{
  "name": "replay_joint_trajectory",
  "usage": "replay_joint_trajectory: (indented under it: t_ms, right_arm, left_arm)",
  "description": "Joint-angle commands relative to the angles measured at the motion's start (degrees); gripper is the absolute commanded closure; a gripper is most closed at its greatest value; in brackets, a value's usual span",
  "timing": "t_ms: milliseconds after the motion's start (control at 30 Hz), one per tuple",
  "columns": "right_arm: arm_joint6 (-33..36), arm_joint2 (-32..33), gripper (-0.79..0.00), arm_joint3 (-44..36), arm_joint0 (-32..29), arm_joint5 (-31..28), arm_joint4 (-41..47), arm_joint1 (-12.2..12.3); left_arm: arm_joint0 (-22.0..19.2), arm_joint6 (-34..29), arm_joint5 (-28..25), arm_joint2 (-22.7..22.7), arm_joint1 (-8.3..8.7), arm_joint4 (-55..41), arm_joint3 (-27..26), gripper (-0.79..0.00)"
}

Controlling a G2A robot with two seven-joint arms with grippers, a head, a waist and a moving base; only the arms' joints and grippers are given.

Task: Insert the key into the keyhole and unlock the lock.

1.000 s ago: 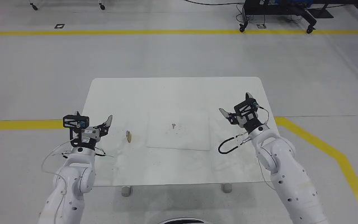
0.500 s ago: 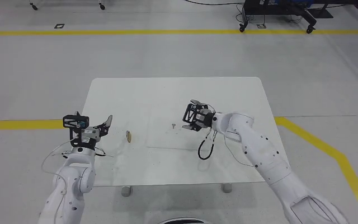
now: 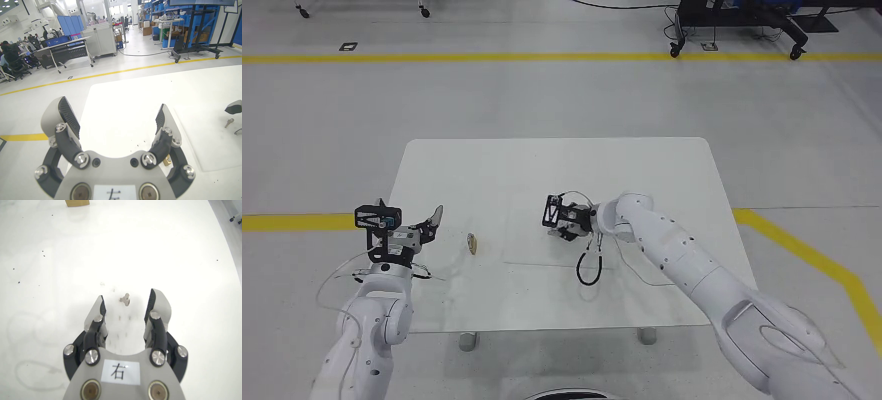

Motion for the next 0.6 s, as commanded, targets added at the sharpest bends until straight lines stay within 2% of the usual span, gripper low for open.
replay_joint_trajectory:
  t_ms: [0,67,100,333,567]
  right_arm:
    - [-0.6,-0.7,-0.212,1.4,0.6,0.3,0.0,-0.6]
    - [-1.1,-1.2,-0.031,2.6,1.1,0.7,0.0,-1.0]
    - [-1.4,-1.3,0.0,3.1,1.3,0.8,0.1,-1.2]
    - [-5.2,-0.5,0.0,3.0,1.6,0.3,-0.5,-1.1]
    - [-9.0,3.8,0.0,-4.5,-1.9,-0.9,-5.3,2.1]
  left_arm:
    - [0.0,0.0,0.0,0.0,0.0,0.0,0.0,-0.785]
    - [0.0,0.0,0.0,0.0,0.0,0.0,0.0,-0.785]
    - [0.0,0.0,0.0,0.0,0.0,0.0,0.0,-0.785]
    - [0.0,0.0,0.0,0.0,0.0,0.0,0.0,-0.785]
    - [0.0,0.0,0.0,0.0,0.0,0.0,0.0,-0.785]
